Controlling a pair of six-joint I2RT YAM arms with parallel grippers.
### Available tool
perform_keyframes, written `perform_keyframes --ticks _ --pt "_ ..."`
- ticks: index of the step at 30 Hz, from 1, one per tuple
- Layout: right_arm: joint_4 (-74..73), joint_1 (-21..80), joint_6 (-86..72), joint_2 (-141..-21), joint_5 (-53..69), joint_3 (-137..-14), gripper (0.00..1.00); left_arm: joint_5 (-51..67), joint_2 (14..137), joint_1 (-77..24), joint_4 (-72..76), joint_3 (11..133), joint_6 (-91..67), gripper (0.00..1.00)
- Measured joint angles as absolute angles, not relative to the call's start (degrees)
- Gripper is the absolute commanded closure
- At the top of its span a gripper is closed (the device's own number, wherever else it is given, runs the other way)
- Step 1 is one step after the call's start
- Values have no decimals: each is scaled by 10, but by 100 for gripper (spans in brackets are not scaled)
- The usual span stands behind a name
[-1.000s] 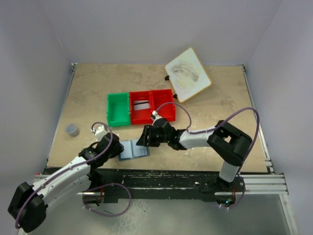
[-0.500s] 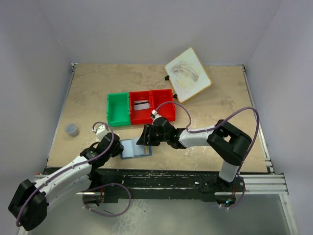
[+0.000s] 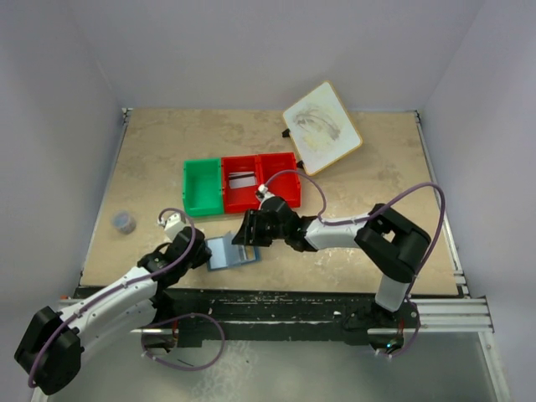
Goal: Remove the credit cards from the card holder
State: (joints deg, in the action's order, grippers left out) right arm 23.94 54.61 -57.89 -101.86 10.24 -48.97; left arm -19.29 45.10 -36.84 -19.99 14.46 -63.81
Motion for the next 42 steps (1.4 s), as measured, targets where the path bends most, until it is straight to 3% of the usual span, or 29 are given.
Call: perform_keyframes --ticks 20,35,42 --pt "114 548 -545 -1018 39 -567 44 -166 448 -368 -180 143 -639 82" --pt "63 555 -553 -978 -10 -559 46 -232 342 -369 -302 267 -638 50" --pt "77 555 -558 -942 -20 -528 52 -161 401 -369 -248 272 -622 44"
